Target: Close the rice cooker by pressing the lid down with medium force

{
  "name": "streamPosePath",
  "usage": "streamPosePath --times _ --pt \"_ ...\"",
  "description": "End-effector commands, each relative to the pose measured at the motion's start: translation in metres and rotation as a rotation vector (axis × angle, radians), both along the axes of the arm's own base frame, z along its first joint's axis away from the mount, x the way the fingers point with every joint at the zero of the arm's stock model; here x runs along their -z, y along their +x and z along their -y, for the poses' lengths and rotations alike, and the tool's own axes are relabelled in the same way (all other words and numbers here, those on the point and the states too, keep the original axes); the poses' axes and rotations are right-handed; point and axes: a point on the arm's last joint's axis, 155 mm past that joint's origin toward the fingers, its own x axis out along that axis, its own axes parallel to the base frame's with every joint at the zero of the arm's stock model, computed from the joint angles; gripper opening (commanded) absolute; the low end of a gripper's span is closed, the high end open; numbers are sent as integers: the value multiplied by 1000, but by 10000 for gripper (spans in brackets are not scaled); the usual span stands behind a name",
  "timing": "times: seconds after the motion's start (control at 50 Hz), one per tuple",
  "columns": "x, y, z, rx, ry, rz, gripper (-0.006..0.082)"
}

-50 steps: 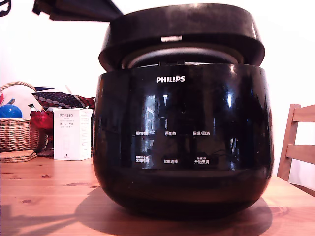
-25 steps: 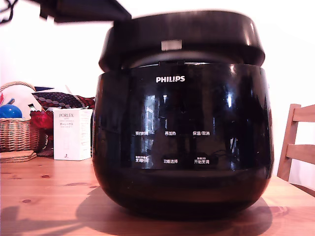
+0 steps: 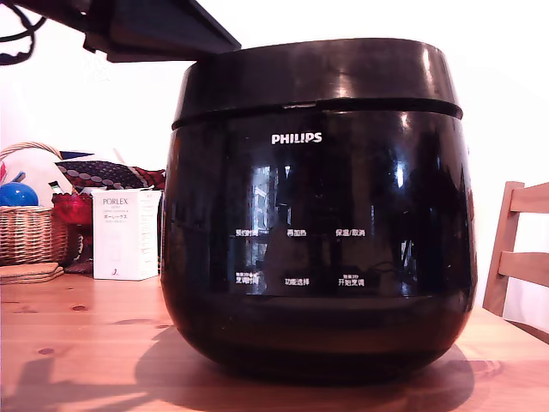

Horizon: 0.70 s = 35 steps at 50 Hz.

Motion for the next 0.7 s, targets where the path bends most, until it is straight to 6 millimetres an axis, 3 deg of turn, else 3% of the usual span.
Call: streamPosePath --times 0.0,0.52,0.68 --pt "42 -4 -2 5 85 -87 -23" --pt "94 -27 -9 44 234 -162 -23" --pt "97 -26 -11 33 240 -165 -23"
